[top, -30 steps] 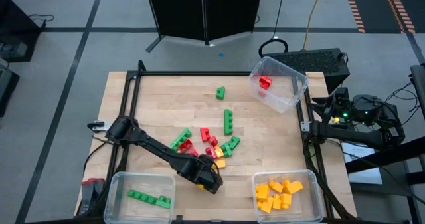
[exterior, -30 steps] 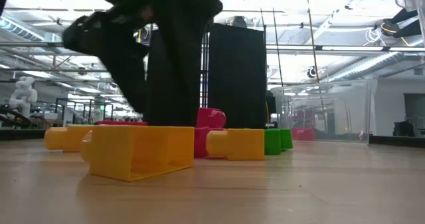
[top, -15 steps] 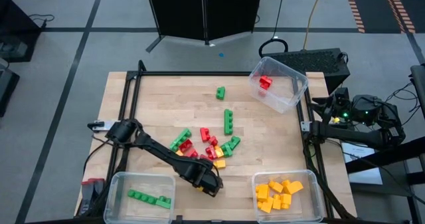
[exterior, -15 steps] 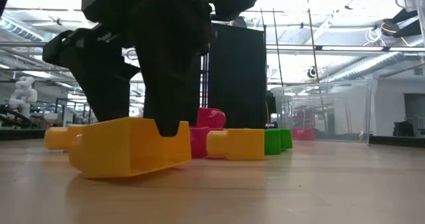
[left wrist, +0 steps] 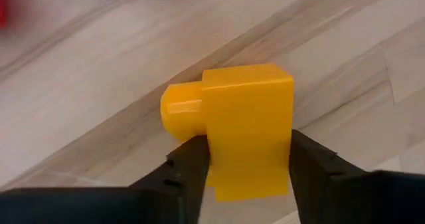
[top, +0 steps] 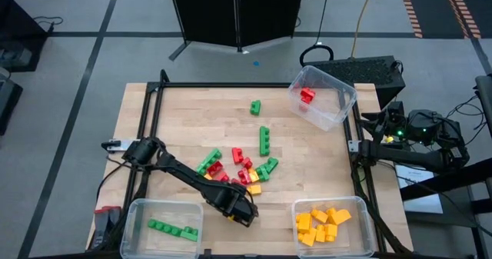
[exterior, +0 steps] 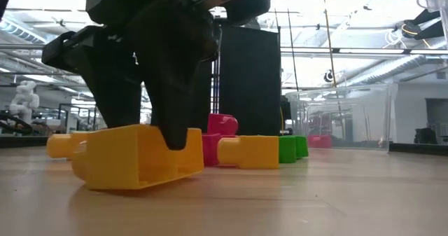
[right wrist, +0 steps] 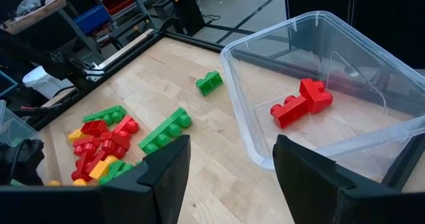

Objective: Sort blocks
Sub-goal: Put the yellow game piece into the bottom right transparent bin

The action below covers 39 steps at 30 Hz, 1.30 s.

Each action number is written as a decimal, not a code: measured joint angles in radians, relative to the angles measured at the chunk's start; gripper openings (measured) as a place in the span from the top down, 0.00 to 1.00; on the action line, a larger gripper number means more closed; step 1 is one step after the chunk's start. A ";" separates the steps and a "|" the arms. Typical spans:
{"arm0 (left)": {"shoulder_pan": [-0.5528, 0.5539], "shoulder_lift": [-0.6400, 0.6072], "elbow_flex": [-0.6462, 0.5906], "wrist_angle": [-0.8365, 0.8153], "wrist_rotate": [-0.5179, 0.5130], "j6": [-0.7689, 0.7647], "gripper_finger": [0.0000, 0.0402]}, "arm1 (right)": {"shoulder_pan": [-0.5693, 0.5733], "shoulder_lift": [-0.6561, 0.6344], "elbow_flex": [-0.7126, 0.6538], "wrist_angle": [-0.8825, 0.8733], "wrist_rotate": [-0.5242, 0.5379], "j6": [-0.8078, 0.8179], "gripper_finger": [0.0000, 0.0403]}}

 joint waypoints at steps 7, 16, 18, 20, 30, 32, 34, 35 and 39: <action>0.003 0.002 0.036 -0.008 -0.005 0.030 0.80 | 0.000 0.000 0.000 0.000 0.000 0.000 0.48; 0.030 0.012 0.159 -0.002 -0.094 0.087 0.79 | 0.000 0.000 0.000 0.000 0.000 0.006 0.48; 0.036 0.011 0.189 -0.002 -0.107 0.109 0.78 | 0.000 0.000 0.000 0.000 0.000 0.007 0.48; 0.042 0.011 0.221 -0.004 -0.120 0.135 0.78 | 0.000 0.000 0.000 0.000 0.000 0.007 0.48; 0.080 0.009 0.406 0.002 -0.235 0.332 0.78 | 0.000 0.000 0.000 0.000 0.003 0.034 0.48; 0.089 0.009 0.436 0.002 -0.259 0.379 0.78 | 0.000 0.000 0.000 0.000 0.006 0.034 0.48; 0.095 0.009 0.461 0.006 -0.288 0.420 0.78 | 0.000 0.000 0.000 0.000 0.006 0.034 0.48; 0.098 0.008 0.470 0.011 -0.300 0.441 0.78 | 0.000 0.000 0.000 0.000 0.006 0.034 0.48; 0.101 0.008 0.509 0.040 -0.330 0.518 0.78 | 0.000 0.000 0.000 0.000 0.006 0.034 0.48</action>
